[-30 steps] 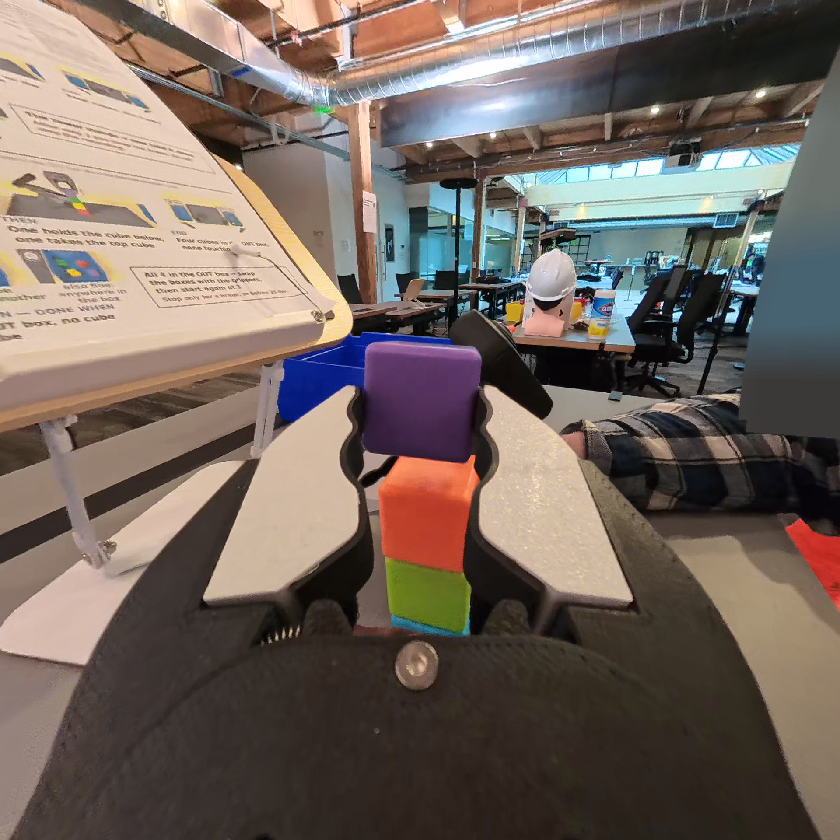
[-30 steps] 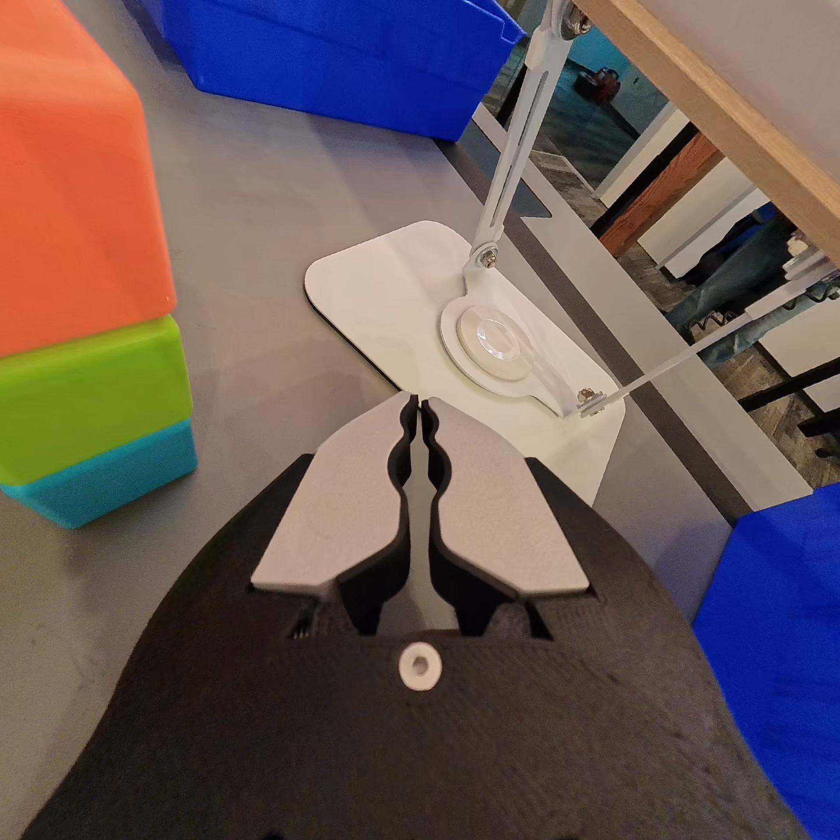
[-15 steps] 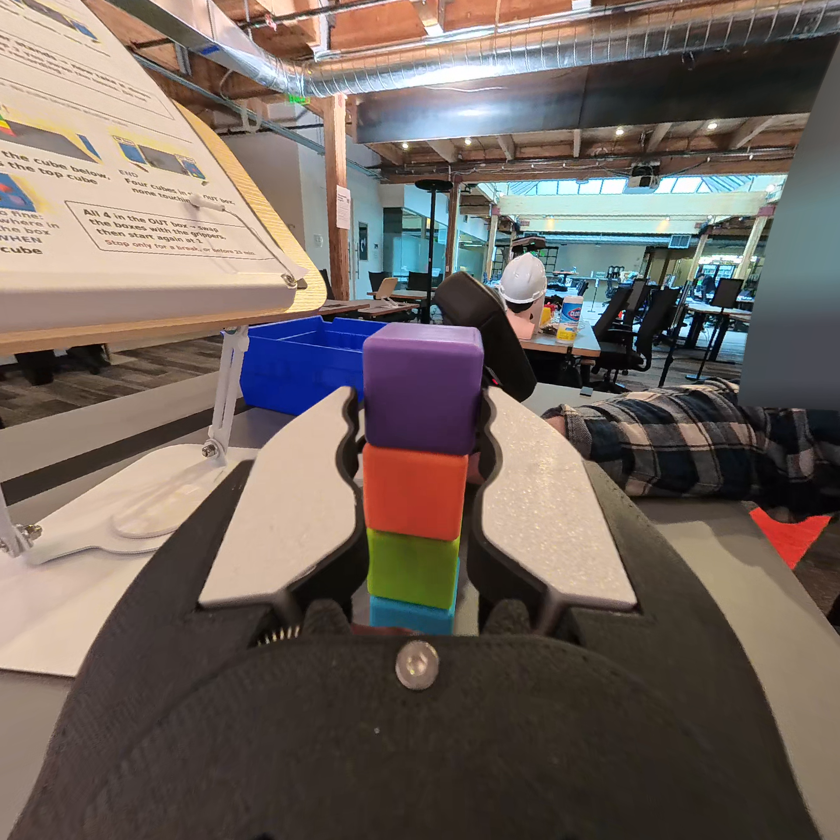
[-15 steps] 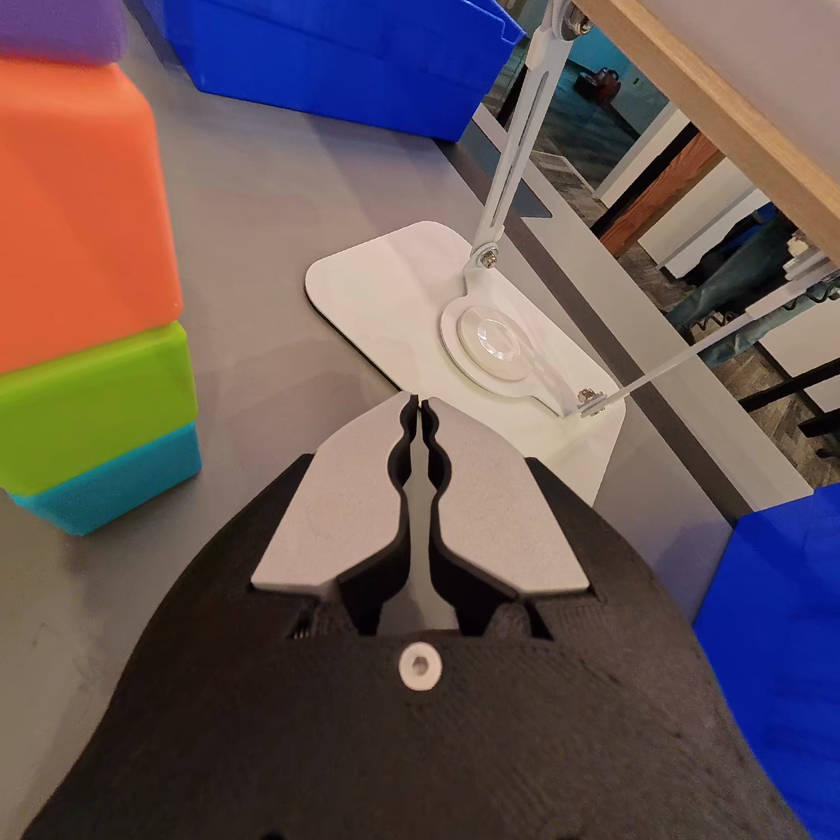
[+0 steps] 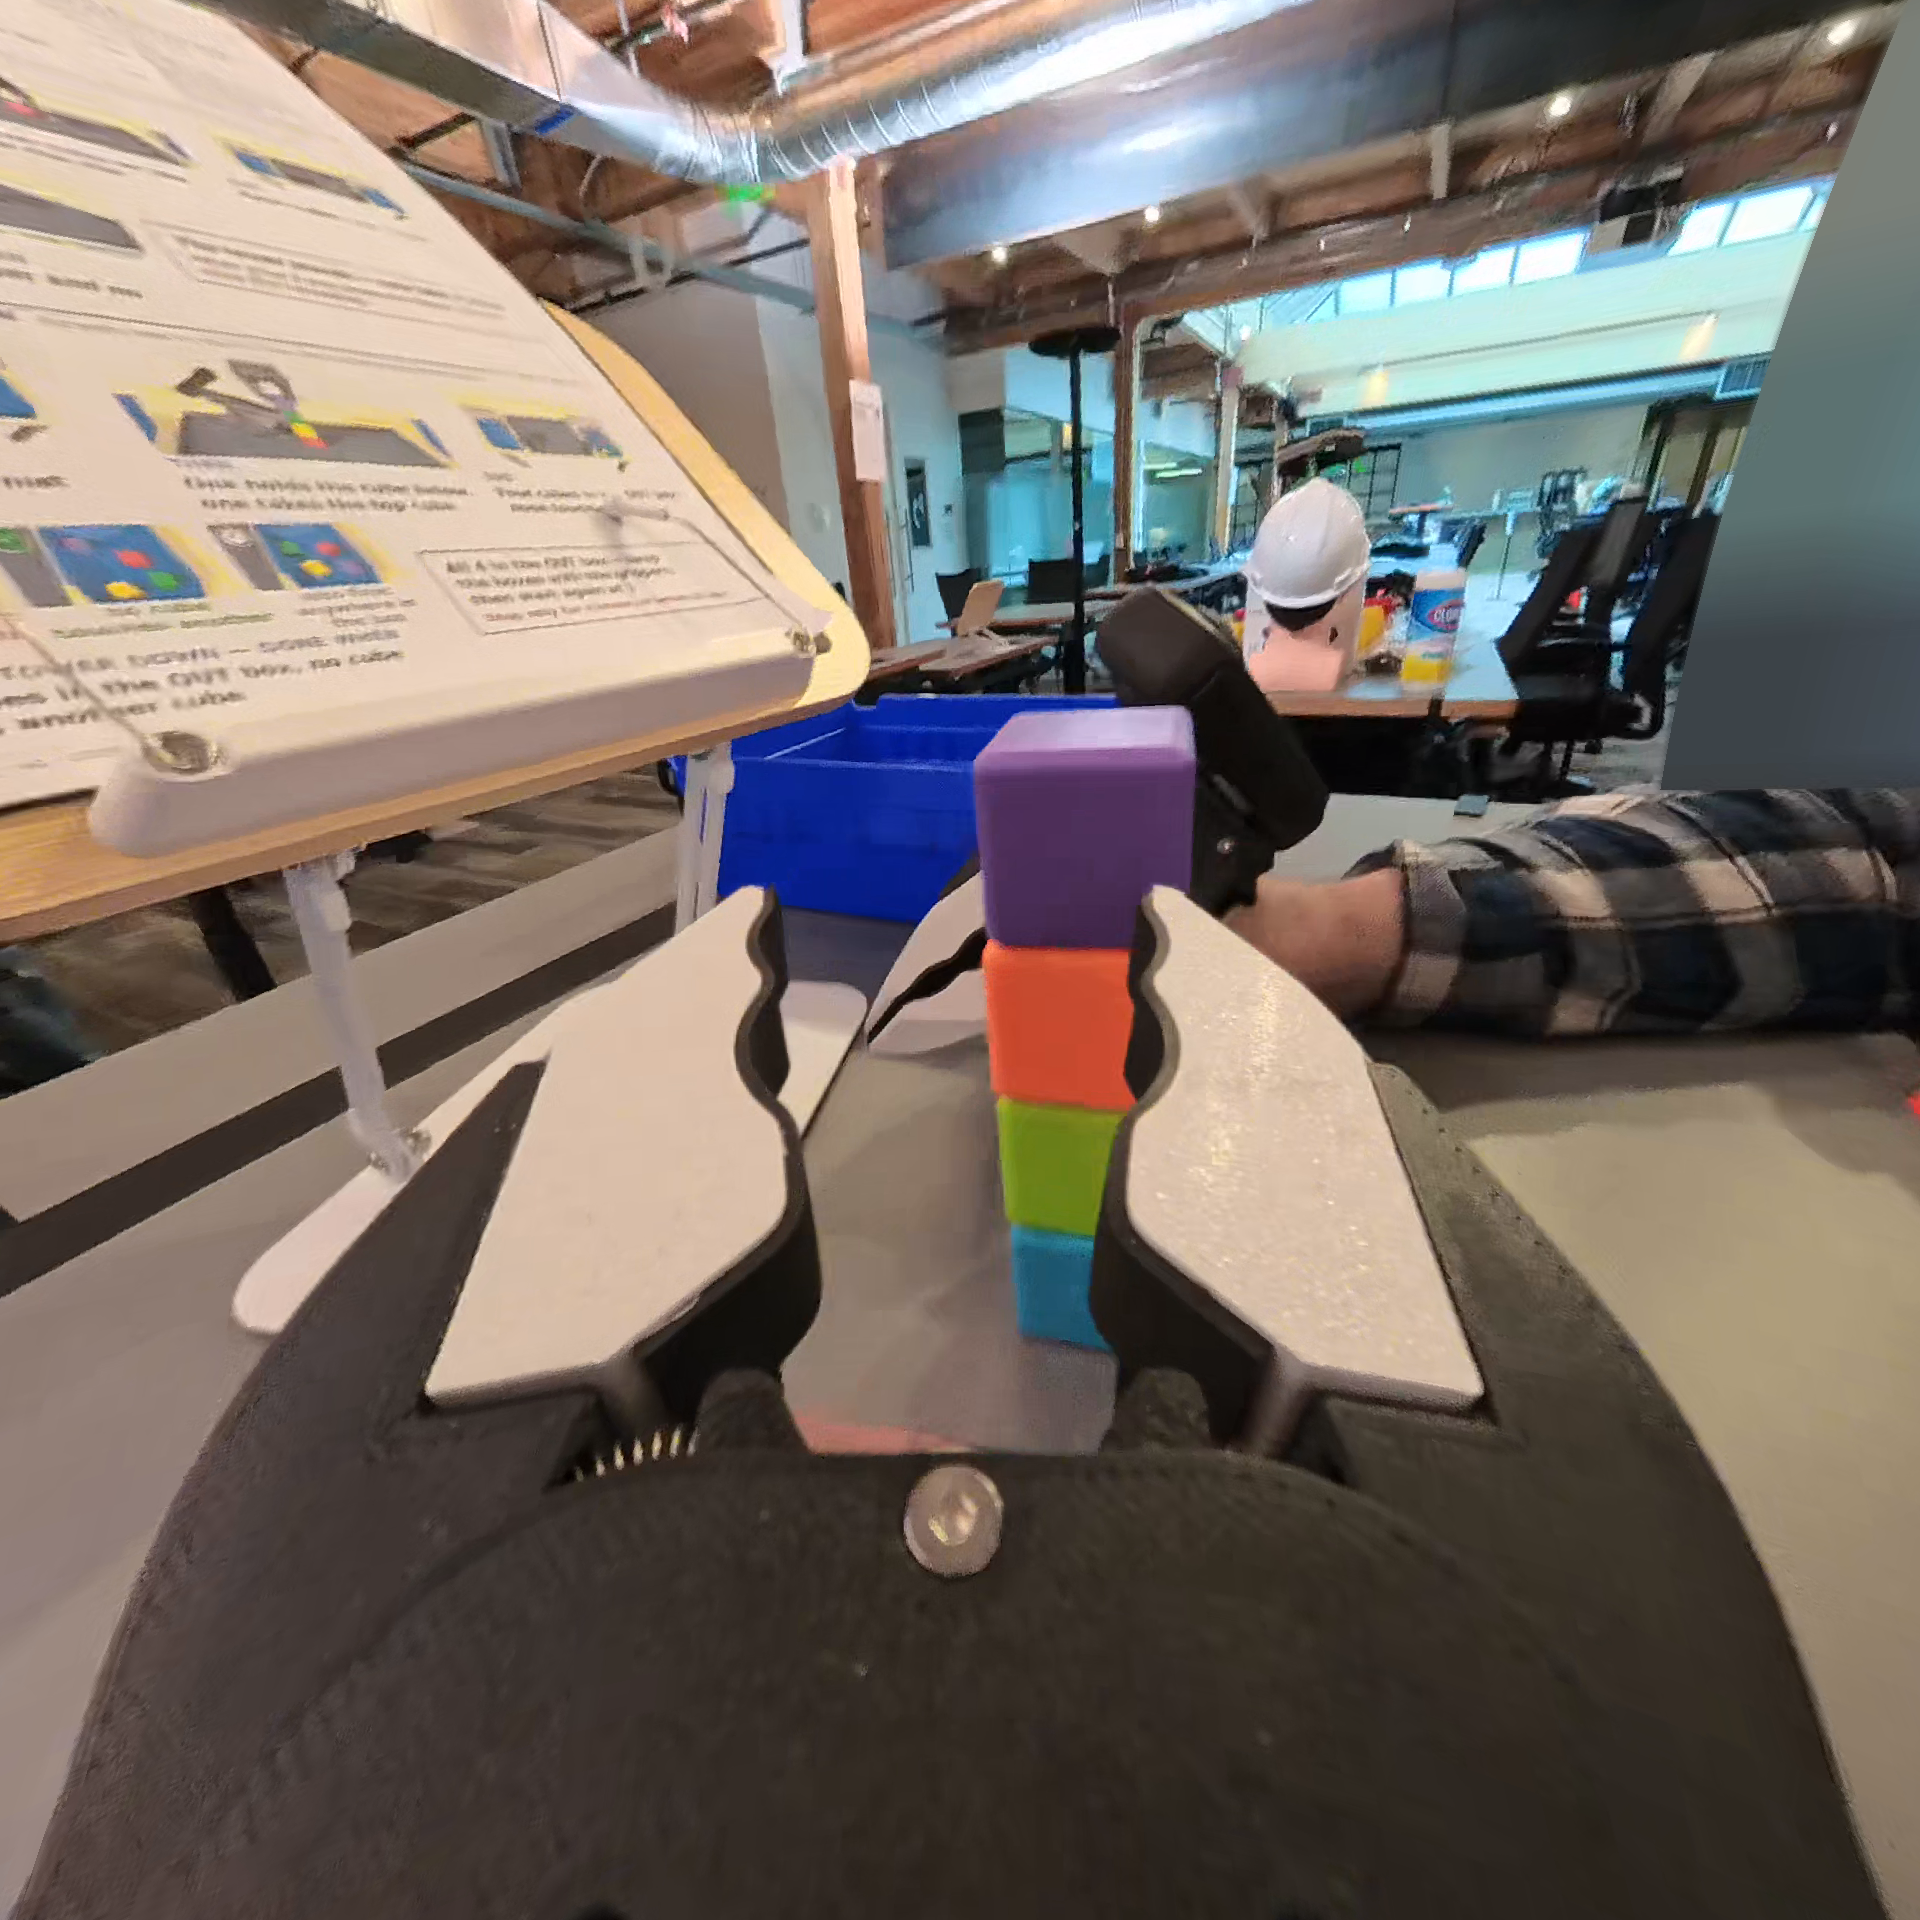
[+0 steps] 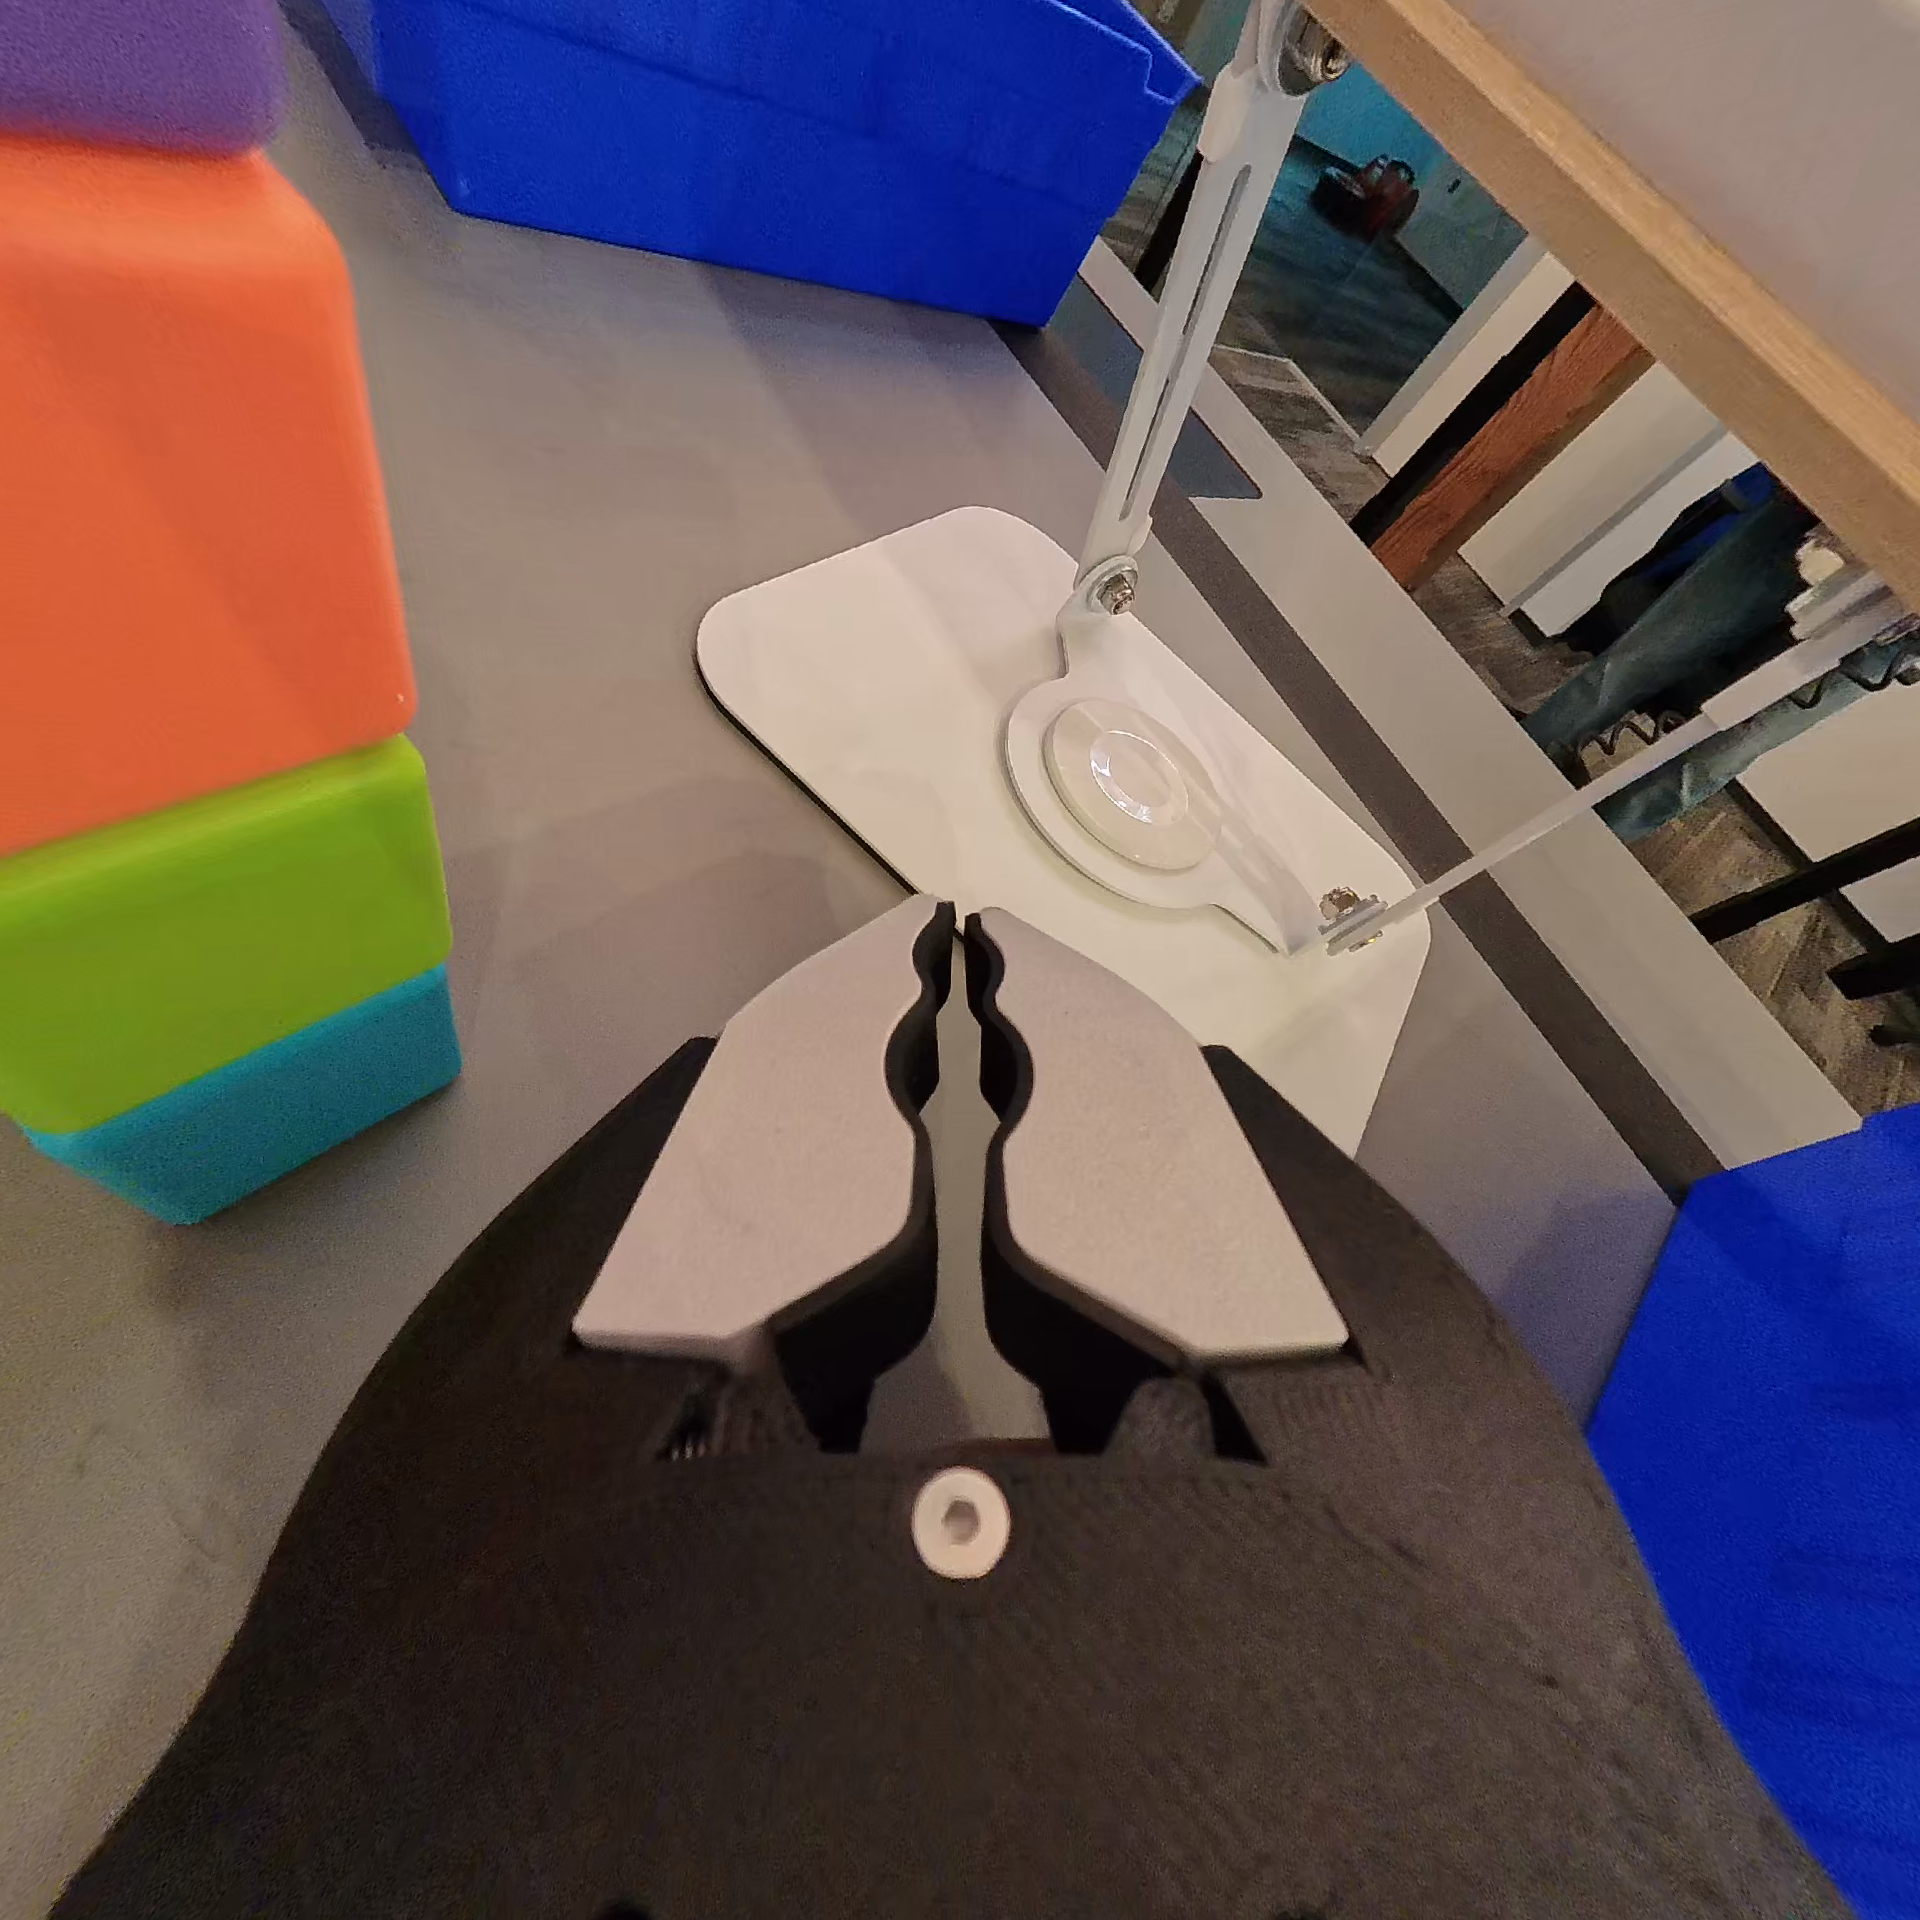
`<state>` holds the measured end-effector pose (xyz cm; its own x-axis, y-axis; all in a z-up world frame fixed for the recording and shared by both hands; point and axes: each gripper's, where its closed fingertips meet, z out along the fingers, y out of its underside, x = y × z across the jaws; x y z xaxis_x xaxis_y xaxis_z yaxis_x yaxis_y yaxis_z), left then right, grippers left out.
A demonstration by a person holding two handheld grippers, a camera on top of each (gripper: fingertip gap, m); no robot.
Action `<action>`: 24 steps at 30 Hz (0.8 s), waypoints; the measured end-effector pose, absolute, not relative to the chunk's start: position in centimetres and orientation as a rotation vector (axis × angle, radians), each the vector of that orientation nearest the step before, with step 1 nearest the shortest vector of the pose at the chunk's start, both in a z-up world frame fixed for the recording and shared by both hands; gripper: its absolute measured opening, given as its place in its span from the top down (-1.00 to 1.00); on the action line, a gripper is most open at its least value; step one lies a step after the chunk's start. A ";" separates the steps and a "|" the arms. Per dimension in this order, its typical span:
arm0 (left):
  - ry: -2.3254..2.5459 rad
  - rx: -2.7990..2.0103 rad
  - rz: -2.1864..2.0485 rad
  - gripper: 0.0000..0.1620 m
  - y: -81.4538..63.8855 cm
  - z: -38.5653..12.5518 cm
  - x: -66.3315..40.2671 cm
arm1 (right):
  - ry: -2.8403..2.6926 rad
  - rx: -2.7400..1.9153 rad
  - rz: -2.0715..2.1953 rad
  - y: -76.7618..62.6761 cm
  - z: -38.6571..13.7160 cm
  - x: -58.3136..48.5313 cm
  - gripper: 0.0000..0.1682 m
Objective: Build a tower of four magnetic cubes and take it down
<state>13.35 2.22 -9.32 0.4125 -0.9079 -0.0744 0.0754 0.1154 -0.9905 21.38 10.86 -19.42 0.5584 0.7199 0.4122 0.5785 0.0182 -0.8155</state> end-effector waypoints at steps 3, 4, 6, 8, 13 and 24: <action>0.865 -1.350 -0.876 0.17 3.4 -11.3 12.2 | -1.103 -1.660 0.159 10.9 -19.4 21.4 0.98; 0.866 -1.355 -0.887 0.17 3.4 -11.7 12.0 | -1.102 -1.662 0.161 10.9 -19.4 21.4 0.97; 0.910 -1.393 -0.872 0.18 3.4 -12.8 11.9 | -1.096 -1.667 0.158 11.0 -19.4 21.7 0.97; 0.945 -1.397 -0.851 0.31 3.2 -13.4 11.8 | -1.080 -1.674 0.168 11.2 -19.3 22.0 0.97; 0.967 -1.398 -0.779 0.76 3.7 -13.6 11.3 | -1.072 -1.671 0.167 11.3 -19.2 22.2 0.98; 0.905 -1.473 -0.490 1.00 7.0 -14.5 9.7 | -1.020 -1.679 0.147 11.8 -18.8 23.0 1.00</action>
